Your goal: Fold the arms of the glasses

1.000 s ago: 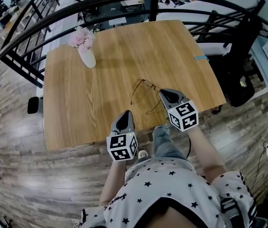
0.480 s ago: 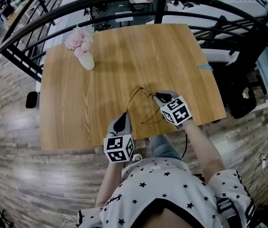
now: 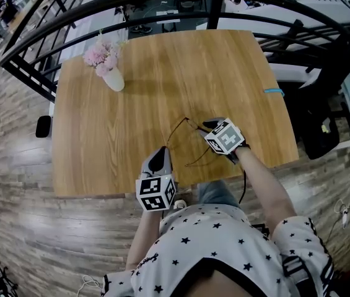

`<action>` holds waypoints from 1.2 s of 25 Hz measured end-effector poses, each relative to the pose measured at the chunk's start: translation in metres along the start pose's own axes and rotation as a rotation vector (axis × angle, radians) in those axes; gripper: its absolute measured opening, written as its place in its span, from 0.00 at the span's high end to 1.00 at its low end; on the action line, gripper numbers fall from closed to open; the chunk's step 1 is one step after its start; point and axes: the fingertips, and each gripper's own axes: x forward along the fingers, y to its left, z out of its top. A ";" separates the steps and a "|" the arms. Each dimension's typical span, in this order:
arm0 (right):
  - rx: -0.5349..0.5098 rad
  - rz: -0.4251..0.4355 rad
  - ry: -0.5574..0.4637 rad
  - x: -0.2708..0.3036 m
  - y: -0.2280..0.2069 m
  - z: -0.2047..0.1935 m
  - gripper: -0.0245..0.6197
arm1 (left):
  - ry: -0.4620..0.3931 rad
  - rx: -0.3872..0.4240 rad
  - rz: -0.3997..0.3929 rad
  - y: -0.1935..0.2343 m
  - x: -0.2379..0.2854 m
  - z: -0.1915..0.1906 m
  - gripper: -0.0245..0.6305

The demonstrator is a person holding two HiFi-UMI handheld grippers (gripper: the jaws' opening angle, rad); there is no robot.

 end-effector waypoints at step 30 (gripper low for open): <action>0.050 -0.022 0.028 0.005 -0.003 0.006 0.91 | 0.009 0.022 -0.001 -0.001 0.001 0.002 0.95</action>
